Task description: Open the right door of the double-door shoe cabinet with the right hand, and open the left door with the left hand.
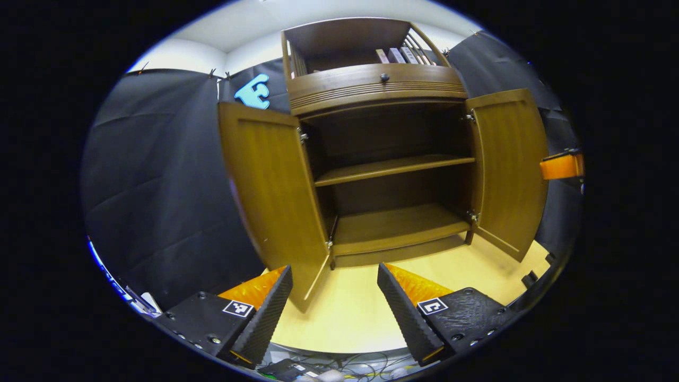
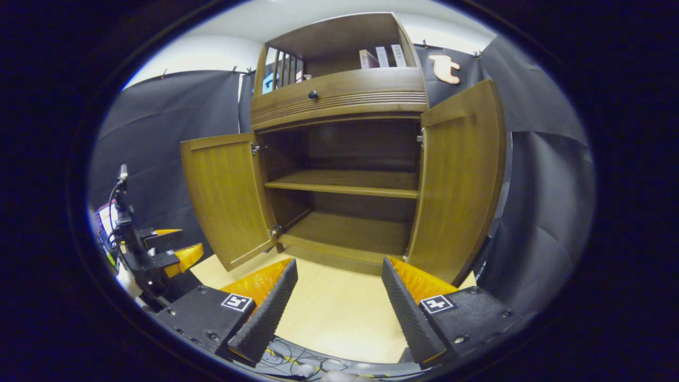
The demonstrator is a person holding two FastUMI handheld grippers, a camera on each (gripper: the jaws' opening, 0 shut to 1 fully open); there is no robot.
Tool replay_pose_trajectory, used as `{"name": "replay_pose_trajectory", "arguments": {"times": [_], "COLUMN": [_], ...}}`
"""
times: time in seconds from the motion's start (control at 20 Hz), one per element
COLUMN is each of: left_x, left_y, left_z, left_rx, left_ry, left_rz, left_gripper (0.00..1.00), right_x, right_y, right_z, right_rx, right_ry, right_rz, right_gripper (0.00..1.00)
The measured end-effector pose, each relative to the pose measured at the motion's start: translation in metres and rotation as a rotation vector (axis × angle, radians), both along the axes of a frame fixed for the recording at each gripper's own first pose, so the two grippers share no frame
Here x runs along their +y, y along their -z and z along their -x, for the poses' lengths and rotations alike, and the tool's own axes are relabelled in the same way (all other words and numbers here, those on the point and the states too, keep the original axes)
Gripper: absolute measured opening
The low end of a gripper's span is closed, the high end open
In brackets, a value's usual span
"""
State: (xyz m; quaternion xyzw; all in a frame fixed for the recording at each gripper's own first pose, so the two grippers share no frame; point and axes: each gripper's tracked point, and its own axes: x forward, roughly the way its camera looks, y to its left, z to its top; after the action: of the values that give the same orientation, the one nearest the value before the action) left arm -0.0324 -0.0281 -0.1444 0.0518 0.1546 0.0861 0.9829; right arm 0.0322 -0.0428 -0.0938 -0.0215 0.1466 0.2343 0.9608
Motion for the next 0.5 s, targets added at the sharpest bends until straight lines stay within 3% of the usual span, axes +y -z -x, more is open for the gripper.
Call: {"name": "replay_pose_trajectory", "arguments": {"times": [0.05,0.3,0.4,0.5], "left_x": [-0.020,-0.076,-0.082,-0.084], "left_y": [-0.009,-0.057,-0.082,-0.092], "left_z": [-0.005,-0.020,-0.028,-0.036], "left_rx": [-0.016,-0.111,-0.173,-0.189], "left_ry": [0.003,-0.004,0.009,0.028], "left_rz": [0.019,0.106,0.071,0.040], "left_gripper": [0.96,0.96,1.00,0.96], "right_x": [-0.004,-0.017,-0.022,-0.023], "right_y": [-0.002,-0.025,-0.036,-0.044], "right_z": [-0.002,-0.009,-0.011,-0.012], "right_rx": [-0.006,-0.051,-0.085,-0.109], "right_ry": [0.005,0.051,0.083,0.105], "right_rz": [-0.006,-0.059,-0.067,-0.072], "right_gripper": [1.00,1.00,1.00,1.00]}}
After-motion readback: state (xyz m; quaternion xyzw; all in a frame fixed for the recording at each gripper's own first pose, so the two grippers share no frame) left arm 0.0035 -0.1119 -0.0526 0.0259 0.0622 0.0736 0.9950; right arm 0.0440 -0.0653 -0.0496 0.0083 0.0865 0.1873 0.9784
